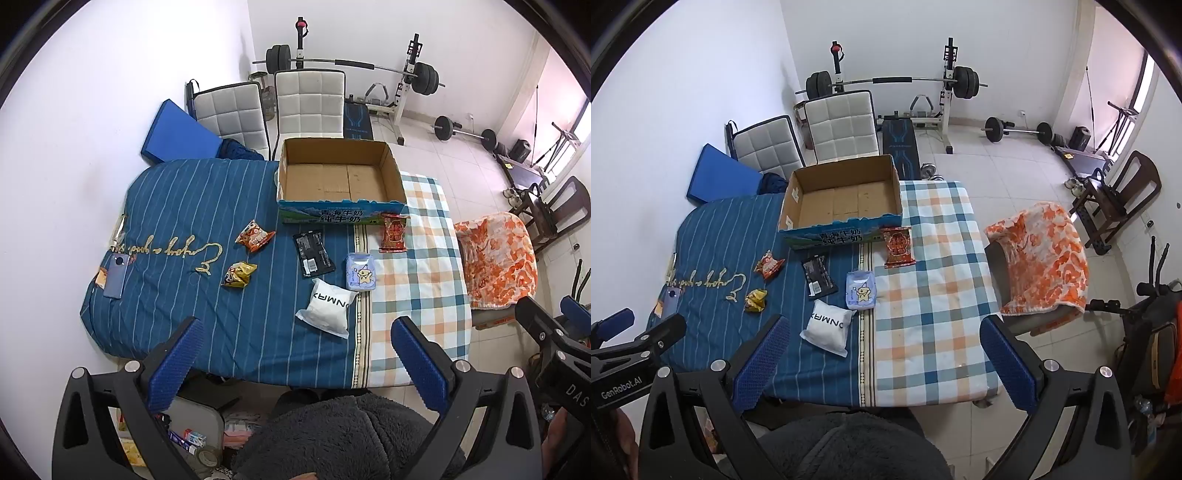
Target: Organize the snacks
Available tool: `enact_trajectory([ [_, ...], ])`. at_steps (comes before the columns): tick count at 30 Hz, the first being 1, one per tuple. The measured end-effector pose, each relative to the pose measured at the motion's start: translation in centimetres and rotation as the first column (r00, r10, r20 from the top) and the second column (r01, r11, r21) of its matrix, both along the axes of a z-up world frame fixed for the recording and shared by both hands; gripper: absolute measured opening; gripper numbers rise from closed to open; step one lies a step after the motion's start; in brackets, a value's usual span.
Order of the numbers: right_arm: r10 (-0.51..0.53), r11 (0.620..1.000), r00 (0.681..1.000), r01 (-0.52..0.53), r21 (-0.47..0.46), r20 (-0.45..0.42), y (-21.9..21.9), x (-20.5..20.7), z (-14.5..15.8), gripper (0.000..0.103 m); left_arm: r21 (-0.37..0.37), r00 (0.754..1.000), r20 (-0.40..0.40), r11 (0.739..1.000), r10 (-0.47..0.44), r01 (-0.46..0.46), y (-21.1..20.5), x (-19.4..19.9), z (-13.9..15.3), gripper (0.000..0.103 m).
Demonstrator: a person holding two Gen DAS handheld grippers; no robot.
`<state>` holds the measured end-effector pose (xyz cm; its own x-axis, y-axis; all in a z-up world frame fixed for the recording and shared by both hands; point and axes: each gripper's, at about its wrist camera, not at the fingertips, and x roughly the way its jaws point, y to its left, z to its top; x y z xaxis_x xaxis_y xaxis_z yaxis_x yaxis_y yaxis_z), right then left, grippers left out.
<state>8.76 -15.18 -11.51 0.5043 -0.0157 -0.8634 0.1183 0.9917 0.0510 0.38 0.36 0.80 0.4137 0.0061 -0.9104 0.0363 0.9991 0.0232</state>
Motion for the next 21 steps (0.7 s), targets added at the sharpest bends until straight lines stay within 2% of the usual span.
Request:
enact_trajectory([
  [21, -0.036, 0.999, 0.999, 0.036, -0.015, 0.011, 0.9, 0.74, -0.15, 0.103, 0.006, 1.0, 0.011, 1.0, -0.001, 0.001, 0.61, 0.71, 0.13, 0.103],
])
